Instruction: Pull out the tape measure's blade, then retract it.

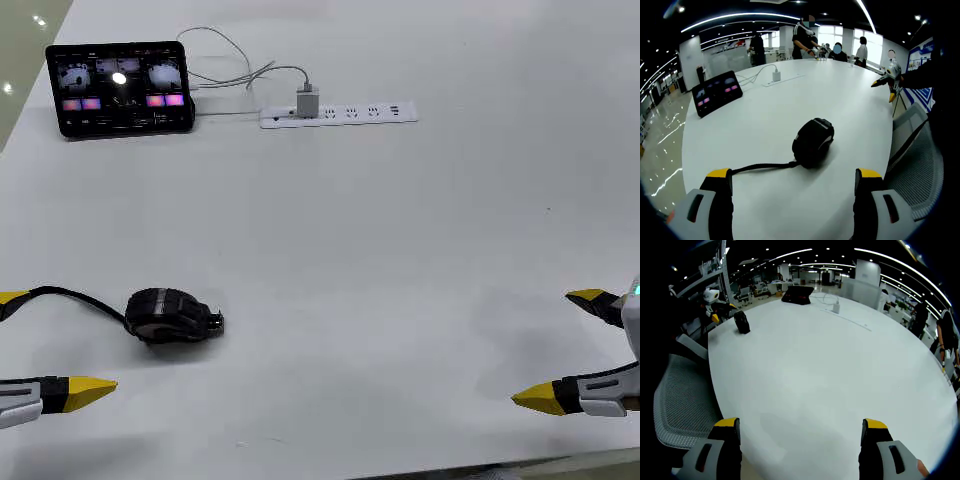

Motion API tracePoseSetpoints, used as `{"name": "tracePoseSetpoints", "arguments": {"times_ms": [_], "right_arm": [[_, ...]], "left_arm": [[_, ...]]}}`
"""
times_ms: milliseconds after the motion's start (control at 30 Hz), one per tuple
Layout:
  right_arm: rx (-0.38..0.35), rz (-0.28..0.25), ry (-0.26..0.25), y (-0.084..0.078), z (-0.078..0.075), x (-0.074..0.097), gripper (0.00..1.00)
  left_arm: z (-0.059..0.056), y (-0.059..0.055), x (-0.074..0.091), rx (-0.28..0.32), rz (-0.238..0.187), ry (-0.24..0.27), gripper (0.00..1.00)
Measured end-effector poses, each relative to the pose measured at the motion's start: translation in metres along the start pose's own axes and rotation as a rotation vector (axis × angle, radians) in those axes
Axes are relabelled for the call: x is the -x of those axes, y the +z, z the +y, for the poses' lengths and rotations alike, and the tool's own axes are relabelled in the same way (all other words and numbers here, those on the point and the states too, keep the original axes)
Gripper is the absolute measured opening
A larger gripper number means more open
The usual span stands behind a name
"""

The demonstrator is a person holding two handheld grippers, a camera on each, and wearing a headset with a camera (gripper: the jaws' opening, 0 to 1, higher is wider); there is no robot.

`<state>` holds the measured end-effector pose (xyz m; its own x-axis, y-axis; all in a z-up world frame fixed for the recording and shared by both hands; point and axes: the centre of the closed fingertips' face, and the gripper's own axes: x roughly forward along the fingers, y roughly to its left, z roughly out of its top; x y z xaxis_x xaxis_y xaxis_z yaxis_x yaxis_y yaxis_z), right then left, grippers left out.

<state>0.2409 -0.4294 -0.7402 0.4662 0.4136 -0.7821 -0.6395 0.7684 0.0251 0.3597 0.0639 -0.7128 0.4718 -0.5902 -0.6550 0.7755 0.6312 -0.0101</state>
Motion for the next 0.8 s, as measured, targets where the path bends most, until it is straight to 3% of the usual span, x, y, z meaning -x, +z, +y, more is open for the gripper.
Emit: {"name": "tracePoseSetpoints", "arguments": {"times_ms": [667, 800], "right_arm": [[0.019, -0.016, -0.017, 0.0017, -0.0014, 0.0011, 1.00], [0.023, -0.030, -0.022, 0.0057, -0.0032, 0.0013, 1.00]], "left_arm": [[-0.0037, -0.0006, -0.0006, -0.010, 0.013, -0.019, 0.99], [-0.0063, -0.0051, -0.0012, -0.008, 0.039, -0.039, 0.99]]}}
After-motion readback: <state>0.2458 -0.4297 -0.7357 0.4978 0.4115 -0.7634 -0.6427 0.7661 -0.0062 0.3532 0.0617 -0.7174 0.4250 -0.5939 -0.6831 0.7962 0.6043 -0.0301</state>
